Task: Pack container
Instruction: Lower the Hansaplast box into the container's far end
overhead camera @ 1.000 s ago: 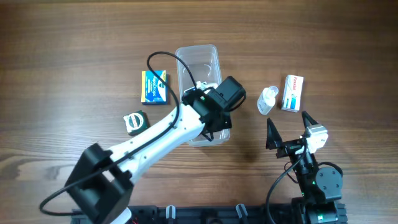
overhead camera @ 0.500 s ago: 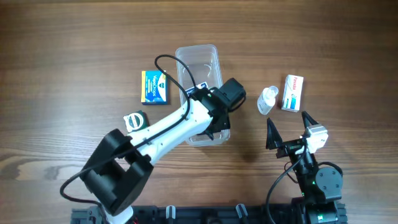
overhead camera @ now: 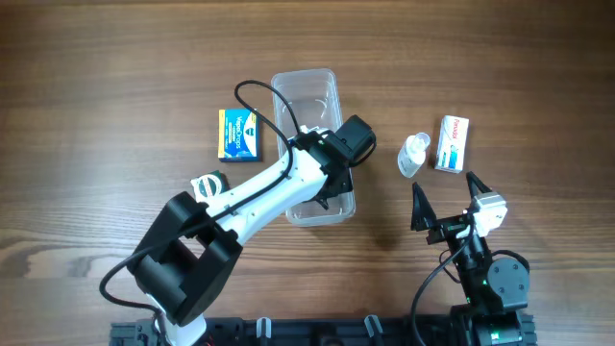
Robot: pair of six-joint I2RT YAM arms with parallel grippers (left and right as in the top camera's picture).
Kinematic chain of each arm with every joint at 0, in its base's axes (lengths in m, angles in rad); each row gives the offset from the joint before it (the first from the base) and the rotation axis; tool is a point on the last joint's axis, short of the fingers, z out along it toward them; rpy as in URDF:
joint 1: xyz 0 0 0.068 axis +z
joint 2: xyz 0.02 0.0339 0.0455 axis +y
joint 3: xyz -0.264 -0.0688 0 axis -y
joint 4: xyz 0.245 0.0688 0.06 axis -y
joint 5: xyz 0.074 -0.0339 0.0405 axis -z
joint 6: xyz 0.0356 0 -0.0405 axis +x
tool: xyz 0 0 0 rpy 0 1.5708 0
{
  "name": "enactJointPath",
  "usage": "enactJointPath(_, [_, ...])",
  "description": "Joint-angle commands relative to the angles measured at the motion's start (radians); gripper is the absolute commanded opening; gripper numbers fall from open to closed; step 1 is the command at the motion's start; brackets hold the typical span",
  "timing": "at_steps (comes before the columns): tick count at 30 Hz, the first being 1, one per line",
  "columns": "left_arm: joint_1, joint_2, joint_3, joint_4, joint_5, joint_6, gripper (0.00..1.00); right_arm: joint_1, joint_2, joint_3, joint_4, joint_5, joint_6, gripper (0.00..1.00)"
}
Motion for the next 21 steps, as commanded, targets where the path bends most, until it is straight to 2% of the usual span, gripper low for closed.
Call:
enactJointPath(1, [0.005, 0.015, 0.008, 0.006, -0.039, -0.016, 0.04, -0.004, 0.001, -0.001, 0.004, -0.016, -0.018, 1.0])
enactJointPath(21, [0.005, 0.06, 0.008, 0.044, -0.062, -0.016, 0.04, -0.004, 0.001, -0.001, 0.004, -0.016, -0.018, 1.0])
